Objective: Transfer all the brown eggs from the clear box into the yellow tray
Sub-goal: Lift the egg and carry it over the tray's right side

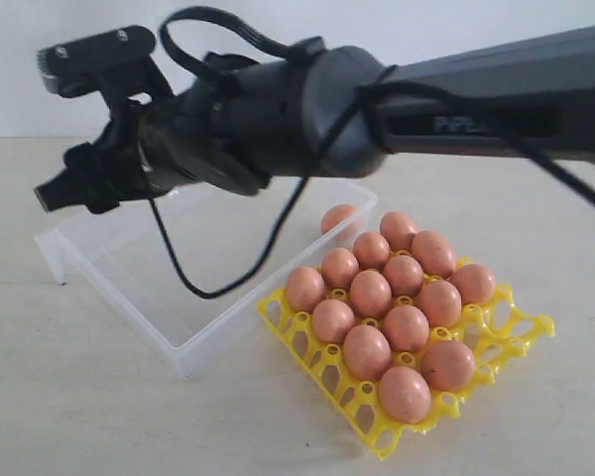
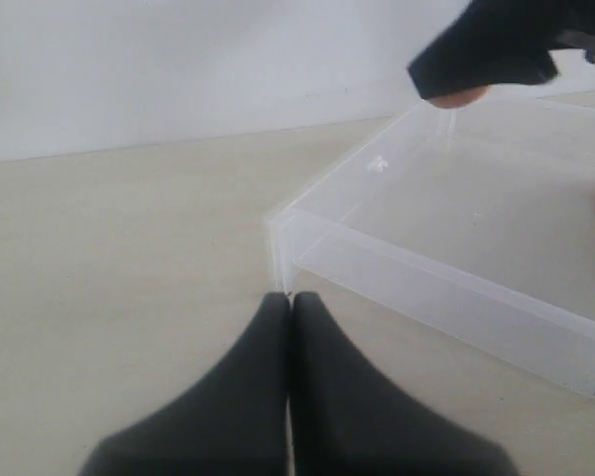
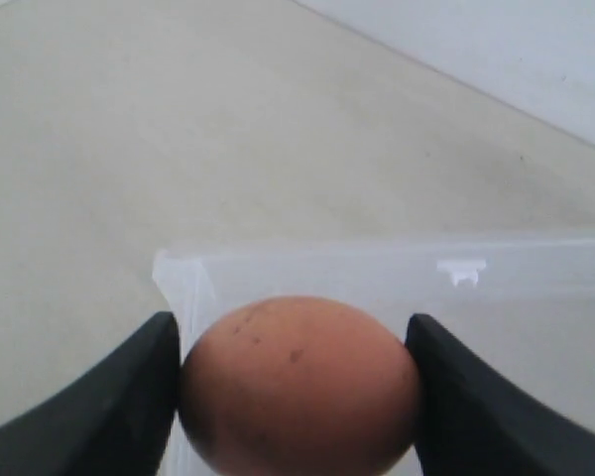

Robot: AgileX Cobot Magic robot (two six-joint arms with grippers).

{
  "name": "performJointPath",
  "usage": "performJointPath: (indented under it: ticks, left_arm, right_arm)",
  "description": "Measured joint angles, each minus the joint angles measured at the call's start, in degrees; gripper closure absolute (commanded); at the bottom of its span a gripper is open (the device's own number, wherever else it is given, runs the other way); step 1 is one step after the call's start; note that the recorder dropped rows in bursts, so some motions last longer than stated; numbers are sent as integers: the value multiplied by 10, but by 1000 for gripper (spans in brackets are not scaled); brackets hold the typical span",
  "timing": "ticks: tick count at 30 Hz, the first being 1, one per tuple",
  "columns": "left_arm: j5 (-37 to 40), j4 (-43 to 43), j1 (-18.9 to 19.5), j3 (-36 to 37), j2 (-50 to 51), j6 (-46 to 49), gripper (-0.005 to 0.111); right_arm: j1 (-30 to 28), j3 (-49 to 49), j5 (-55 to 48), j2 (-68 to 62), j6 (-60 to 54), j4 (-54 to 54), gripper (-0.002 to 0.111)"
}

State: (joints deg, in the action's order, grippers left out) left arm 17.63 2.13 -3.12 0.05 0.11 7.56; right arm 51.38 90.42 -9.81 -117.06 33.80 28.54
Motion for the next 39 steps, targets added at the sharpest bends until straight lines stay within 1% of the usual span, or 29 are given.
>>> performJointPath:
  ticks: [4,6,9,12,14,16,17,18,19,20,21,22,23,25,26,28,30,31,32,34,35,37,39]
  left_arm:
    - [0,0,0,0,0,0,111]
    - [0,0,0,0,0,0,111]
    - [0,0,0,0,0,0,111]
    - [0,0,0,0,0,0,111]
    - [0,0,0,0,0,0,111]
    - [0,0,0,0,0,0,111]
    - [0,0,0,0,0,0,111]
    - [0,0,0,0,0,0,111]
    - [0,0,0,0,0,0,111]
    - [0,0,0,0,0,0,111]
    - [0,0,0,0,0,0,111]
    - [0,0,0,0,0,0,111]
    - [0,0,0,0,0,0,111]
    - [0,0,0,0,0,0,111]
    - [0,0,0,0,0,0,111]
    - [0,0,0,0,0,0,111]
    - [0,0,0,0,0,0,111]
    - [0,0,0,0,0,0,111]
    - [0,0,0,0,0,0,111]
    - [0,0,0,0,0,0,111]
    - [0,0,0,0,0,0,111]
    - [0,0,0,0,0,0,111]
    - [0,0,0,0,0,0,111]
  right_arm:
    - [-47,-164,79,84,18,6,109]
    - [-85,-241,130,140,30,6,109]
    - [-145,-334,176,230,37,6,109]
    - [-211,-412,175,298,14,6,109]
    - [-257,-454,152,329,-16,6,109]
    - [-306,-477,124,351,-45,6,109]
    - [-353,-486,104,364,-80,6,109]
    - [-372,-488,102,367,-97,6,109]
    - [-423,-488,121,367,-135,6,109]
    - [-445,-488,143,367,-144,5,109]
    - [-503,-488,204,366,-157,-13,109]
    - [-531,-488,232,362,-160,-30,109]
    - [-583,-488,298,348,-164,-100,109]
    - [-635,-488,374,323,-127,-193,109]
    - [-650,-488,410,316,-93,-203,109]
    - [-670,-488,499,309,12,-144,109]
    - [-674,-488,620,308,129,-21,109]
    - [-674,-488,692,308,185,66,109]
    - [-674,-488,741,308,217,145,109]
    - [-674,-489,775,309,253,248,109]
    - [-674,-494,782,309,264,282,109]
    - [-674,-513,788,309,270,346,109]
    - [-674,-538,790,309,264,379,109]
